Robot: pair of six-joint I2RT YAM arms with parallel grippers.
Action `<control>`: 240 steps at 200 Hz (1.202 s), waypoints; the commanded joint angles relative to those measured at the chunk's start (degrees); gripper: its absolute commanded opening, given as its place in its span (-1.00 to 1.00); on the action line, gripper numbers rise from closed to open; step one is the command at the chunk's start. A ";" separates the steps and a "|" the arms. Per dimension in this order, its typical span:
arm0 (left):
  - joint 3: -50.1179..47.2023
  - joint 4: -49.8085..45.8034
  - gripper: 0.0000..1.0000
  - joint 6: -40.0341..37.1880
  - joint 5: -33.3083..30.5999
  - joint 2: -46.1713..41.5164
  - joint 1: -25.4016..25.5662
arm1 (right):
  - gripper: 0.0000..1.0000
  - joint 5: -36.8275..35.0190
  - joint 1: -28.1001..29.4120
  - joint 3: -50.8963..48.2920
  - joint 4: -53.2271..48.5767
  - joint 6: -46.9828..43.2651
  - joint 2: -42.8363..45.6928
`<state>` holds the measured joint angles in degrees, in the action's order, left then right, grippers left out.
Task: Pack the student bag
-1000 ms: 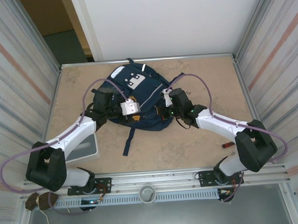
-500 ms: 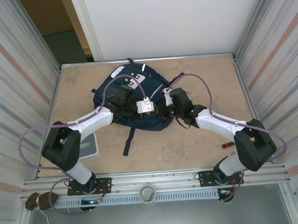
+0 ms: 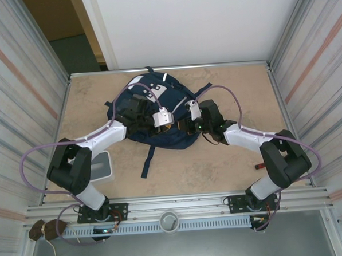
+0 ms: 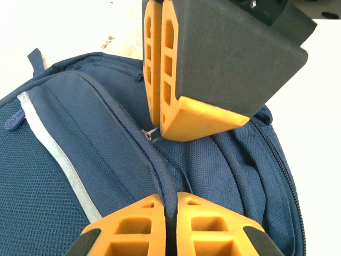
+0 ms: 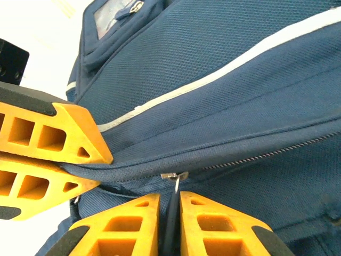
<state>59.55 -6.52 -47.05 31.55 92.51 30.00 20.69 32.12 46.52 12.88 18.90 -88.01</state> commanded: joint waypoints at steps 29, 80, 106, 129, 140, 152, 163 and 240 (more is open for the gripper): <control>-0.96 2.48 -0.97 1.27 5.66 -2.73 -0.58 | -0.63 1.62 0.30 -1.06 3.46 -2.28 -1.68; -2.98 4.26 -0.97 2.00 7.64 -5.17 -3.41 | -1.00 -3.66 0.36 -2.66 1.73 -2.24 0.03; -5.04 3.29 -0.97 0.63 7.71 -7.30 -6.45 | -1.00 -10.83 -1.41 -1.26 -2.94 -0.70 1.47; -7.60 2.58 -0.96 -0.67 7.85 -9.46 -10.15 | -1.00 -17.38 -2.15 1.44 -7.36 0.85 0.59; -8.47 1.82 -0.95 -2.18 7.59 -9.97 -11.62 | -1.00 -19.89 -1.77 2.41 -8.28 1.38 -0.30; -9.20 0.91 -0.93 -3.52 5.71 -10.05 -12.69 | -1.00 -21.43 -0.88 3.10 -8.40 1.38 -1.01; -9.48 1.03 -0.89 -3.43 2.97 -9.85 -13.29 | -1.00 -21.33 0.06 3.49 -8.05 1.02 -1.23; -9.41 1.96 0.29 2.88 -6.35 -14.72 -0.92 | -1.00 -15.16 6.30 2.33 -2.03 4.71 4.03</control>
<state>50.19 -5.87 -45.60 30.46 79.53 24.01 4.43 36.45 48.93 8.82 20.88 -88.16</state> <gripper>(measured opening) 0.616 0.053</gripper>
